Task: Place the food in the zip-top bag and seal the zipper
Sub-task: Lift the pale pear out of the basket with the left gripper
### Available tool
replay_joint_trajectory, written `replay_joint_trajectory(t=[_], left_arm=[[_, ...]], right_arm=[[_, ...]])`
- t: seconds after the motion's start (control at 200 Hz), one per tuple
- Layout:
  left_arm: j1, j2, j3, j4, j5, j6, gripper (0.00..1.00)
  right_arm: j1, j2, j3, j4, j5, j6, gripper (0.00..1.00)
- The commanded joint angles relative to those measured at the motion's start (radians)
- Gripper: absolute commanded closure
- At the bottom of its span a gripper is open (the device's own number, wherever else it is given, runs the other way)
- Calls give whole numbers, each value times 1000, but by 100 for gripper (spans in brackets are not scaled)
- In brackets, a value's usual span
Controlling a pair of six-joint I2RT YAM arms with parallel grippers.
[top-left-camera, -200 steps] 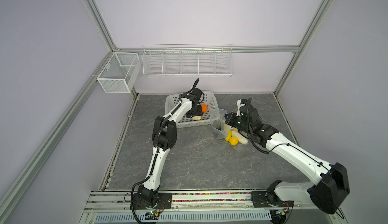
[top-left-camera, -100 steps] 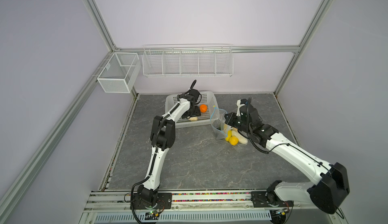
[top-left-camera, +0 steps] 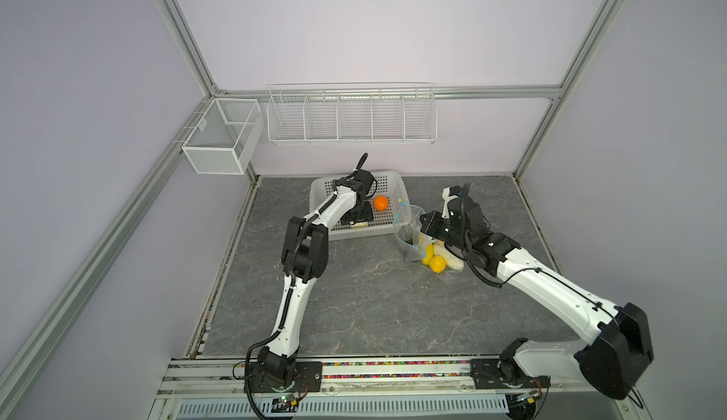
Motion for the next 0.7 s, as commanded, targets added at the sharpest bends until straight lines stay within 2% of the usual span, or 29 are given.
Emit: replay_joint_trajectory(t=[0.0,0.29,0.7], left_arm=[[-3,-38,28,-46,-25,-1,34],[-3,-136,32,-64,-4,-11,39],[-5,-302,-16,-63,63,-35,40]], right_arm=[[6,4,-8,25,0,7,94],[10,27,9,38,-1,8,94],[21,110,97,50,-16,-3,94]])
